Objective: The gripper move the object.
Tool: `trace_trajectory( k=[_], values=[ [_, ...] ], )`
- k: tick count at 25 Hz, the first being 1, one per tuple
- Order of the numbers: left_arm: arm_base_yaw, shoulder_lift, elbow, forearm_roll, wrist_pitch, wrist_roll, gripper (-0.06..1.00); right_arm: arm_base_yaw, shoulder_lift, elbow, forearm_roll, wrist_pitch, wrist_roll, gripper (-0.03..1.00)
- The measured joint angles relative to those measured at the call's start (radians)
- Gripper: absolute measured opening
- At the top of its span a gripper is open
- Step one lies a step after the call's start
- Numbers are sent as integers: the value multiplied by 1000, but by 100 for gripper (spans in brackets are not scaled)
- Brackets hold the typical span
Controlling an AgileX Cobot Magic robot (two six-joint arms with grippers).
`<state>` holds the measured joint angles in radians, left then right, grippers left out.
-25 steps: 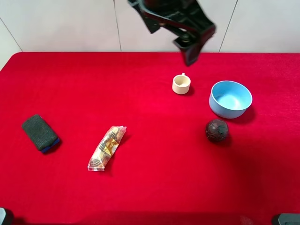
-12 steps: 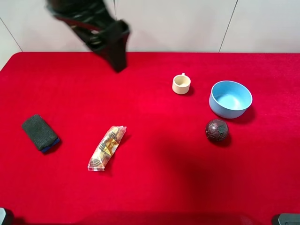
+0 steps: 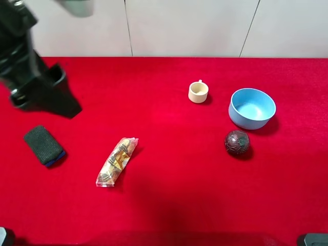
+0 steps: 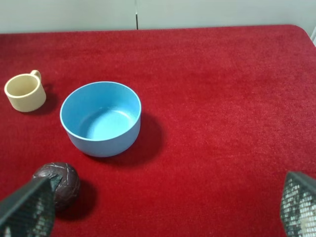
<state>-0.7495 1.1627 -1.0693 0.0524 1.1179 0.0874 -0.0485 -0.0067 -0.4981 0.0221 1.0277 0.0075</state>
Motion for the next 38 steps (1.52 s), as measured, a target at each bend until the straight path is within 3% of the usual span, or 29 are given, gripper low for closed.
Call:
trace_trajectory(
  k=[7,16,23,27,38],
  values=[
    [0,-210,95,-3,70,-1,93,0,0,0,0,0,0,69],
    [19,-425,166,-9,71,-9,93,0,0,0,0,0,0,69],
    [209,-628,344,-45,64,-10,93,0,0,0,0,0,0,69],
    [338,-766,429,-52,-7,-10,93,0,0,0,0,0,0,69],
    [650,-998,551,-85,-27,-10,93,0,0,0,0,0,0,69]
  ],
)
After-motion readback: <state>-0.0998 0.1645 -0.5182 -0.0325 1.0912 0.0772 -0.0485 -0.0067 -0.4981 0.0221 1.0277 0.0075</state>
